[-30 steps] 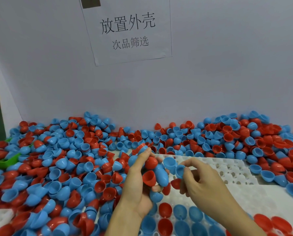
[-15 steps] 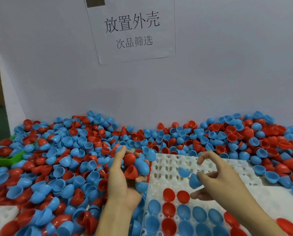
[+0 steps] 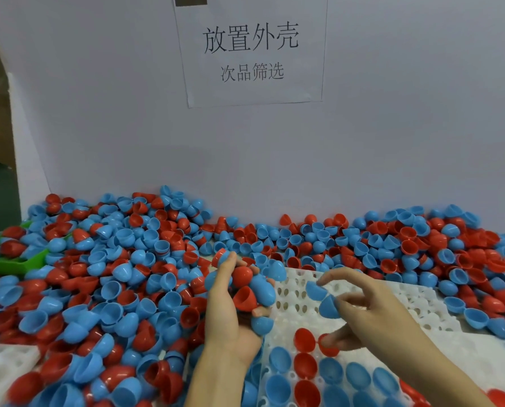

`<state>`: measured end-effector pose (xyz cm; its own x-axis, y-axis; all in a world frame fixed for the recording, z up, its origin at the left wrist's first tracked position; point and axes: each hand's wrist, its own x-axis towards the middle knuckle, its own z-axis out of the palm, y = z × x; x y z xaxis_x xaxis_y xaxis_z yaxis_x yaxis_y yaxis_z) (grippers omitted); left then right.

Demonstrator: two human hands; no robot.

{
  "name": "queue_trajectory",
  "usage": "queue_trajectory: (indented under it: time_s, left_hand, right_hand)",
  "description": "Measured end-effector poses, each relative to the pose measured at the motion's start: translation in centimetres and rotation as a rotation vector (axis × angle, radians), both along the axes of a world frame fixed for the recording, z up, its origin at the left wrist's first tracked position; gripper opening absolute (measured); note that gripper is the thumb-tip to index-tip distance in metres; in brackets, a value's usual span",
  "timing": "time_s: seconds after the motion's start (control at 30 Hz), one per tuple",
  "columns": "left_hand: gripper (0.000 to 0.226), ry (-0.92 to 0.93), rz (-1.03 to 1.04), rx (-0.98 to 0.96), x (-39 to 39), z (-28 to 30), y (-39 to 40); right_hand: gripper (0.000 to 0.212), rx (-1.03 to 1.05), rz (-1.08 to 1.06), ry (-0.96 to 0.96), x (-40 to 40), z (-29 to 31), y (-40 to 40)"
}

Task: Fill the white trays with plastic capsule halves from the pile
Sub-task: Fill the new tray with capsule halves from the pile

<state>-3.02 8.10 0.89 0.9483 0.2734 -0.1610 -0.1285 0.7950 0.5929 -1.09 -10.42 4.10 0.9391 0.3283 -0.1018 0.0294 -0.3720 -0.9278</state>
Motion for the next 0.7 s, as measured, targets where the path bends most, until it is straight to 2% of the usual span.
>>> queue_trajectory:
  time_s: [0.17, 0.33, 0.5, 0.6, 0.7]
  left_hand:
    - [0.029, -0.003, -0.003, -0.023, -0.1, 0.0, 0.4]
    - [0.031, 0.014, 0.011, -0.038, -0.3, -0.2, 0.9]
    - [0.031, 0.001, 0.016, -0.039, -0.3, -0.3, 1.0]
    - [0.03, -0.011, 0.014, -0.056, -0.2, -0.4, 1.0]
    - [0.034, 0.0, 0.018, -0.056, -0.2, -0.4, 1.1]
  right_hand:
    - [0.049, -0.1, 0.038, -0.077, -0.6, 0.5, 2.1]
    - [0.033, -0.164, 0.025, -0.057, -0.2, 0.5, 2.6]
    - [0.031, -0.432, 0.035, -0.209, 0.2, 0.6, 3.7]
    - [0.019, -0.657, 0.082, -0.309, 0.5, 0.3, 5.0]
    - [0.015, -0.787, 0.112, -0.362, 0.7, -0.1, 6.3]
